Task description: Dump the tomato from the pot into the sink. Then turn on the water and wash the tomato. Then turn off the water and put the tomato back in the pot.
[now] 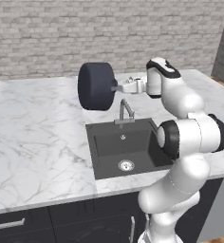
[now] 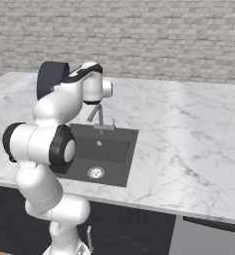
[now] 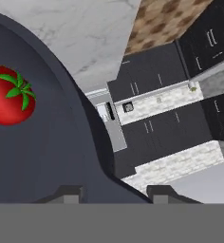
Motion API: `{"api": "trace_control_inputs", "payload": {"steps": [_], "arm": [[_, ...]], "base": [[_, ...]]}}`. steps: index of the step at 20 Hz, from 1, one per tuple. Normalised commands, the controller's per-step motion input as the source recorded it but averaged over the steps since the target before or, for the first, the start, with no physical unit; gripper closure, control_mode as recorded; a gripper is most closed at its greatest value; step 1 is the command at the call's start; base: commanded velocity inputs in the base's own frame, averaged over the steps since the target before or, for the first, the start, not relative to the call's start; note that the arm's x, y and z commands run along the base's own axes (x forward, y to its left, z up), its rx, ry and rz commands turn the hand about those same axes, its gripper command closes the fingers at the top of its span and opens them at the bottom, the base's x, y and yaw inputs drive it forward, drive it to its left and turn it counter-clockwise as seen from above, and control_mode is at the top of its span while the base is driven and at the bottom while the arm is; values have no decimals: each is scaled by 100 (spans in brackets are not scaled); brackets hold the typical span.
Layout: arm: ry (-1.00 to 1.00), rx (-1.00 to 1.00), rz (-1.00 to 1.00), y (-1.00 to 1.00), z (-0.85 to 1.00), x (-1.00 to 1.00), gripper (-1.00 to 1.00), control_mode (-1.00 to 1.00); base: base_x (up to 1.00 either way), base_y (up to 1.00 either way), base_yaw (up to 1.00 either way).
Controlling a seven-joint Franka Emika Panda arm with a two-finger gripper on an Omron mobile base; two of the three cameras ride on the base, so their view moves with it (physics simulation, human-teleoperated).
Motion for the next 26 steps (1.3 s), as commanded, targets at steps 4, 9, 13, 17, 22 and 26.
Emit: {"api": "trace_control_inputs", "payload": {"steps": [4, 9, 13, 17, 22, 26], "arm": [[12, 4, -6, -36, 15, 0, 100, -100], [14, 5, -4, -34, 0, 0, 100, -100], [10, 5, -1, -29, 1, -1, 100, -100], [9, 7, 0, -24, 11, 0, 100, -100], [10, 13, 0, -20, 21, 0, 100, -100], [15, 13, 0, -16, 9, 1, 100, -100]], "base": [[0, 0, 0], [0, 0, 0], [0, 0, 0], [0, 0, 0], [0, 0, 0], [0, 0, 0]]}}
